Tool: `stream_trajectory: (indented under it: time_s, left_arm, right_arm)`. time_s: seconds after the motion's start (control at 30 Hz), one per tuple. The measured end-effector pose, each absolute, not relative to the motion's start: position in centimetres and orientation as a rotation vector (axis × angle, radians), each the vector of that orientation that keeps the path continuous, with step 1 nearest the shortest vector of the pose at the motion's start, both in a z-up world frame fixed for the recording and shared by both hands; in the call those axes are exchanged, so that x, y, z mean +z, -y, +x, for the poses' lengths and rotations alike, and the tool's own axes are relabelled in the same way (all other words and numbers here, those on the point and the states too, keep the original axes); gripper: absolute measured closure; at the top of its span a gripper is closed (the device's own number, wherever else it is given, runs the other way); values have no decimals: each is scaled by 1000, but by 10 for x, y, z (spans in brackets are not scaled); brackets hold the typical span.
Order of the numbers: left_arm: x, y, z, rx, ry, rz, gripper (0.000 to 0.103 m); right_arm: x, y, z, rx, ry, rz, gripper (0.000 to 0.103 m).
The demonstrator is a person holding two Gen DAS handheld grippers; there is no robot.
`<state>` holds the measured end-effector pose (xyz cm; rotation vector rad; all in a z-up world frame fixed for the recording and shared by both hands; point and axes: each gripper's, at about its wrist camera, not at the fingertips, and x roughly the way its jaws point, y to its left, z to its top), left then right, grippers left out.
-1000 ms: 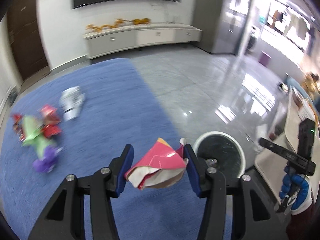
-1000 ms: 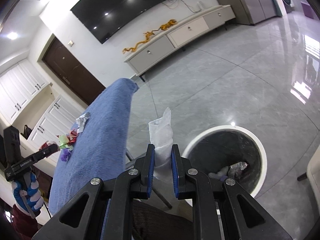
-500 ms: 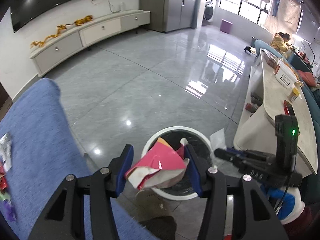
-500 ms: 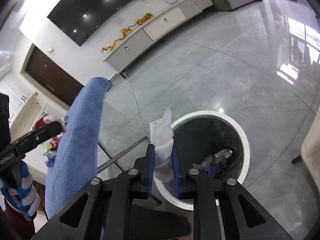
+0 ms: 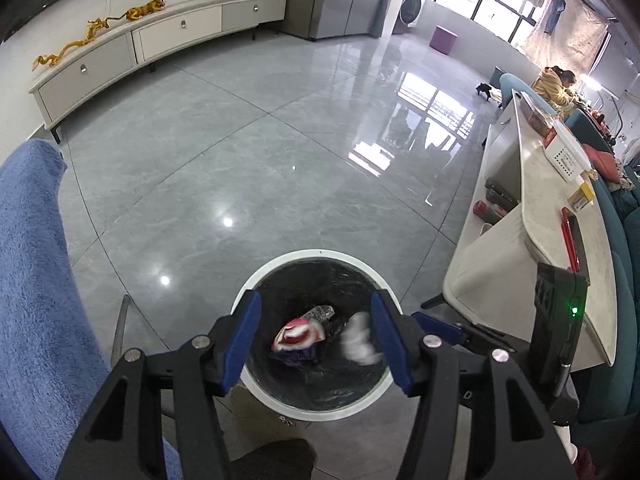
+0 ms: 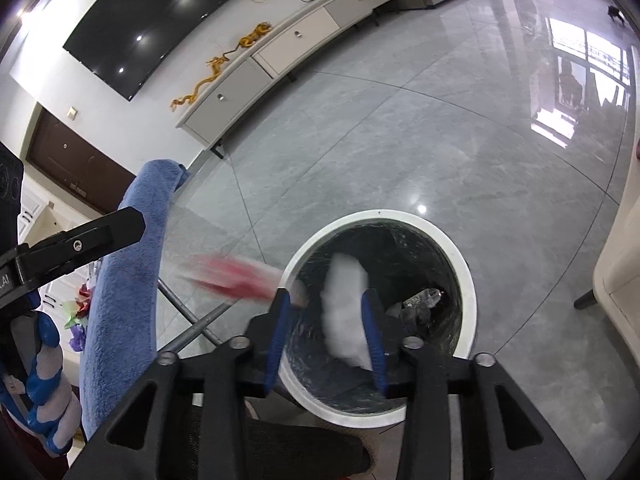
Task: Collect trash
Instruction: 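Carry both items to the trash bin and open both tools to drop them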
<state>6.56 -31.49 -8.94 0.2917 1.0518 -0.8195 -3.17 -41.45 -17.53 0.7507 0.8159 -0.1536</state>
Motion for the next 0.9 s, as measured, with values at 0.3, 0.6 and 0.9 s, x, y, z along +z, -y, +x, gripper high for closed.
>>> stream_trajectory:
  time_s: [0.3, 0.6, 0.9]
  left_arm:
    - [-88, 311, 63, -802, -1050, 280, 47]
    - [-66, 285, 53, -735, -919, 266, 47]
    - [-31, 229, 45, -570, -763, 213, 47]
  right_arm:
    - [-178, 418, -37, -191, -828, 756, 59]
    - [-161, 414, -43, -206, -802, 742, 58]
    - [-132, 396, -46, -195, -774, 682, 56]
